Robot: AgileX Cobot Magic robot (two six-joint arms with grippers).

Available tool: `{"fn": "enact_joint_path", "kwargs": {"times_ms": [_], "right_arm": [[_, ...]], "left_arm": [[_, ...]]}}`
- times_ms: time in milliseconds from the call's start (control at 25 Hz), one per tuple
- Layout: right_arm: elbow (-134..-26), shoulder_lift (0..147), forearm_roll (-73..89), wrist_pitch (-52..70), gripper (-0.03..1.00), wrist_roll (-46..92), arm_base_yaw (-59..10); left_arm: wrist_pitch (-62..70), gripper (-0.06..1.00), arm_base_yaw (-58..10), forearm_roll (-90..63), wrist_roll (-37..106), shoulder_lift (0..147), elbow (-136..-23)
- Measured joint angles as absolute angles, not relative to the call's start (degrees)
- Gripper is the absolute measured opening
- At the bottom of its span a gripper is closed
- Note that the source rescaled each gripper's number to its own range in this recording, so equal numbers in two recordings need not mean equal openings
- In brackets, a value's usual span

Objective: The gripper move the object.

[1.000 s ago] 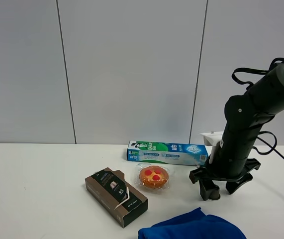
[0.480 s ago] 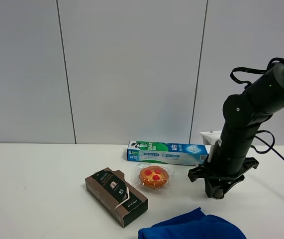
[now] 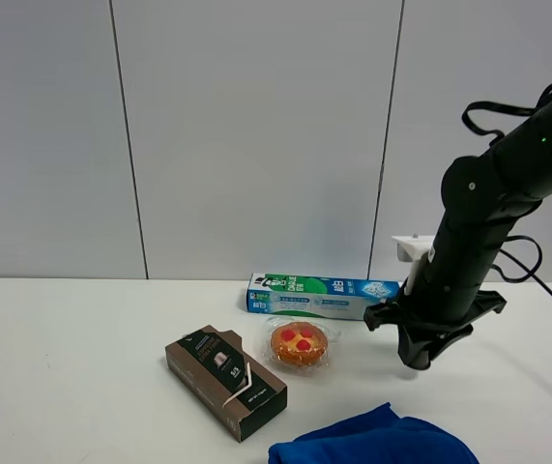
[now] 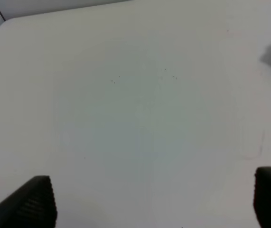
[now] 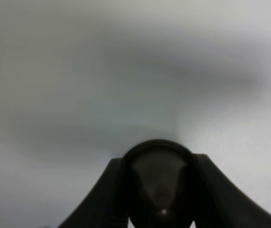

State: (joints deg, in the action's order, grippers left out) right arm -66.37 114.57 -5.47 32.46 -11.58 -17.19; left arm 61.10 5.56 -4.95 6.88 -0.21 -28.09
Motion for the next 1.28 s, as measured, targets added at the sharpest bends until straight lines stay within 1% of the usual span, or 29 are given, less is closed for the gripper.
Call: {"fn": "enact_joint_path", "kwargs": {"times_ms": [160, 280, 400, 600, 800, 920, 1120, 1280], "right_arm": [[-66.4, 109.7, -2.5, 32.4, 0.00, -9.1, -17.5], [-67.5, 106.6, 0.7, 34.0, 0.00, -4.7, -19.3], [-73.0, 105.3, 3.0, 39.0, 0.00, 0.0, -23.7], [-85.8, 105.5, 5.2, 44.7, 0.00, 2.5, -32.2], [-95.7, 108.9, 5.3, 50.1, 0.00, 3.8, -39.4], [-99.7, 112.8, 5.3, 53.5, 0.00, 5.3, -42.6], [-105.8, 120.2, 5.3, 59.1, 0.00, 6.9, -47.0], [-110.8, 125.8, 4.8, 61.6, 0.00, 7.6, -48.8]], "left_arm": [[61.1, 1.00, 5.6, -4.9, 6.9, -0.2, -28.1], [61.1, 1.00, 5.6, -4.9, 6.9, -0.2, -28.1], [61.1, 1.00, 5.6, -4.9, 6.9, -0.2, -28.1], [61.1, 1.00, 5.6, -4.9, 6.9, -0.2, -28.1], [61.1, 1.00, 5.6, -4.9, 6.9, -0.2, -28.1], [61.1, 1.00, 5.6, -4.9, 6.9, -0.2, -28.1], [61.1, 1.00, 5.6, -4.9, 6.9, -0.2, -28.1], [61.1, 1.00, 5.6, -4.9, 6.9, -0.2, -28.1]]}}
